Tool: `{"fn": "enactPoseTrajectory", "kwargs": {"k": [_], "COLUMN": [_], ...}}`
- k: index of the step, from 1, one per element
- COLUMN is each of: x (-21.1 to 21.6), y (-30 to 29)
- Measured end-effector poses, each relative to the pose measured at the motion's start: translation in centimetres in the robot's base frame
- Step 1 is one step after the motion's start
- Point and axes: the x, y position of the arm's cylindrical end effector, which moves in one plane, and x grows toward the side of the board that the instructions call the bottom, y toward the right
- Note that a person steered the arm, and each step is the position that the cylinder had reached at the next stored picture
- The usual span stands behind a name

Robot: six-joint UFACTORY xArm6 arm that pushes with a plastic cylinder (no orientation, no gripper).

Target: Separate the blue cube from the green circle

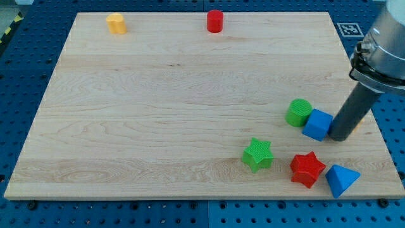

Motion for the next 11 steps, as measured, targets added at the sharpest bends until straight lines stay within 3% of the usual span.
{"fn": "enactPoseTrajectory", "kwargs": {"k": [3,6,11], "x": [2.4,2.1,-3.1], "y": [-0.6,-4.0,-1.7]}}
